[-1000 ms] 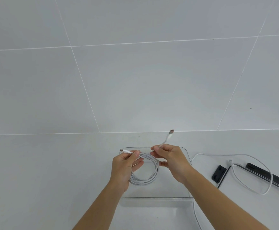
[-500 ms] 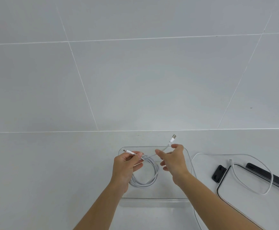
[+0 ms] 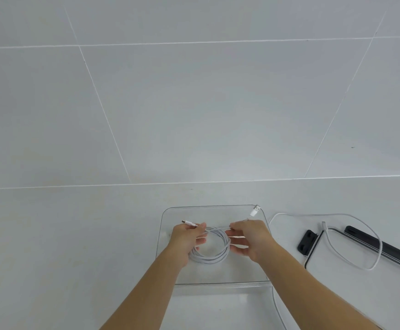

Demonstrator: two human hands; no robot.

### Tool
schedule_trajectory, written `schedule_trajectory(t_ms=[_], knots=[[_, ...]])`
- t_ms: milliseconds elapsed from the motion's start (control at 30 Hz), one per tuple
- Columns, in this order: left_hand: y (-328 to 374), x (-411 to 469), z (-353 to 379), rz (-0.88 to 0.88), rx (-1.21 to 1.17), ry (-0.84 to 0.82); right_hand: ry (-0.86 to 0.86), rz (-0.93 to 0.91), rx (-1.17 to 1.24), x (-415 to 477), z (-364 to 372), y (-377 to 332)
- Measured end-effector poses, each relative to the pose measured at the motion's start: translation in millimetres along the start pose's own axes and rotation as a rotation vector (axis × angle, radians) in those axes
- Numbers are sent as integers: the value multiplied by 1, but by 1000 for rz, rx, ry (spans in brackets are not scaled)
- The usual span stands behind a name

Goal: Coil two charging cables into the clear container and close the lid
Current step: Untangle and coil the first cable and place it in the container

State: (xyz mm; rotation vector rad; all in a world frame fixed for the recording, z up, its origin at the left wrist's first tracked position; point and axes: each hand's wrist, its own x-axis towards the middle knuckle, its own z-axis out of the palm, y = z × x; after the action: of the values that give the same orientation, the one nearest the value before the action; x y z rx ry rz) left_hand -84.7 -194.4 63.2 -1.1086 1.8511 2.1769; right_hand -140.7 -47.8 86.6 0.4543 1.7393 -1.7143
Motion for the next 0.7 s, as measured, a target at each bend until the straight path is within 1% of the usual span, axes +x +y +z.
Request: schedule_trajectory(t_ms=[133,300,467,533,633,700], knots=[[-4,19,9,-58,97,71,53,28,45,11,1,5],[-6,32,21,-59,218,149,95,42,96,21,-1,9],[-16,47,22,-124,367,322,119,48,144,26,2,10],[-15,52,20,-127,340,349,131,52,153,29,4,9],[-11,52,17,-101,219,308,139,64,157,32,4,10],[-10,52,12,-69,254,299,141,68,155,34,5,11]])
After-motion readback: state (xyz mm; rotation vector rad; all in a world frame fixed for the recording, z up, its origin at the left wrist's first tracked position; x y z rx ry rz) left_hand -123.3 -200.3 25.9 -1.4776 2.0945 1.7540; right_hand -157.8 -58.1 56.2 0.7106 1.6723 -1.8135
